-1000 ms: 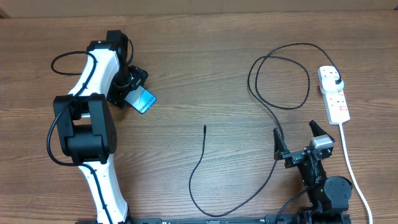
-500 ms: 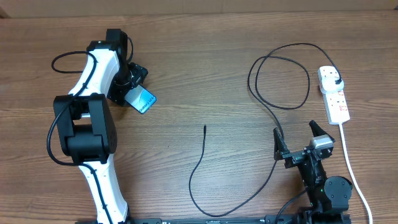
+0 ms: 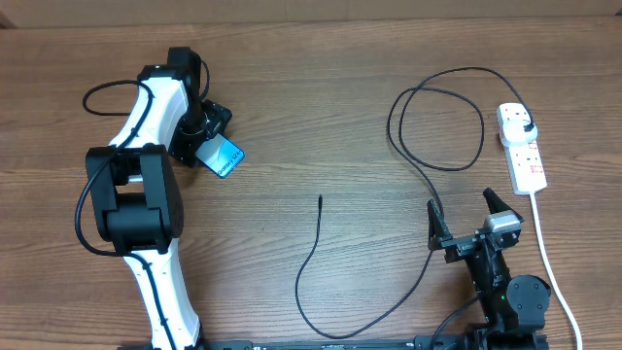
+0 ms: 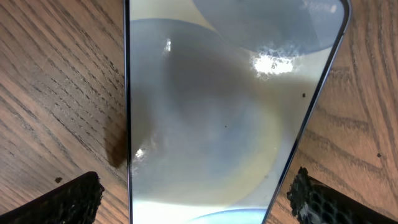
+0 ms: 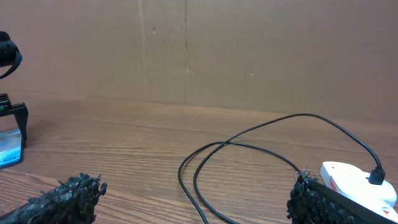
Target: Plug charger to phone and switch on socket
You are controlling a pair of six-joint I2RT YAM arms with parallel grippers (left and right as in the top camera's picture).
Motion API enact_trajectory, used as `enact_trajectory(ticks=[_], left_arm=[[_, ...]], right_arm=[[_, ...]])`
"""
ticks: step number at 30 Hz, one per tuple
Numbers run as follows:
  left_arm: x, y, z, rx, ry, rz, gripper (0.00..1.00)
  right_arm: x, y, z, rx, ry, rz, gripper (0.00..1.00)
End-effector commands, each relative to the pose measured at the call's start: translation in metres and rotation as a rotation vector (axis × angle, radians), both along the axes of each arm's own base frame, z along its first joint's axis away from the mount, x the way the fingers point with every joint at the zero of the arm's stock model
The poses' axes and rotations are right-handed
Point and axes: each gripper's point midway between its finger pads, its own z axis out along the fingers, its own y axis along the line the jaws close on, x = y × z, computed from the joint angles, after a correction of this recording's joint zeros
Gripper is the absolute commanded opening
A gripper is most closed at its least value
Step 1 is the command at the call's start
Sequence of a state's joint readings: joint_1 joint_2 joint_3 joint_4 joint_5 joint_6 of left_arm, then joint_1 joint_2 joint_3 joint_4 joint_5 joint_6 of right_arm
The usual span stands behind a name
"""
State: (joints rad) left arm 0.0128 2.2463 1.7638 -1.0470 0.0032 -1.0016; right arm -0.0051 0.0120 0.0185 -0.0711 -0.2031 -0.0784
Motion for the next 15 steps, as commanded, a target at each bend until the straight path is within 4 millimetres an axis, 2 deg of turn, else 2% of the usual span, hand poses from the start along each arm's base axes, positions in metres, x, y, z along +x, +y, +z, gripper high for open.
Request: enact_trajectory(ticks=[1,15], left_arm=[[0.005,0.002,-0.001,0.034,-0.004,-0.017,1.0],[-0.002,0.002,-0.018,0.029,0.008,-0.009,1.0]], right_arm=[[0.0,0.001,-0.002,-0.002,-0.004,0.004,1.0],[0.0,0.001,-0.002,-0.002,-0.004,0.003,1.0]])
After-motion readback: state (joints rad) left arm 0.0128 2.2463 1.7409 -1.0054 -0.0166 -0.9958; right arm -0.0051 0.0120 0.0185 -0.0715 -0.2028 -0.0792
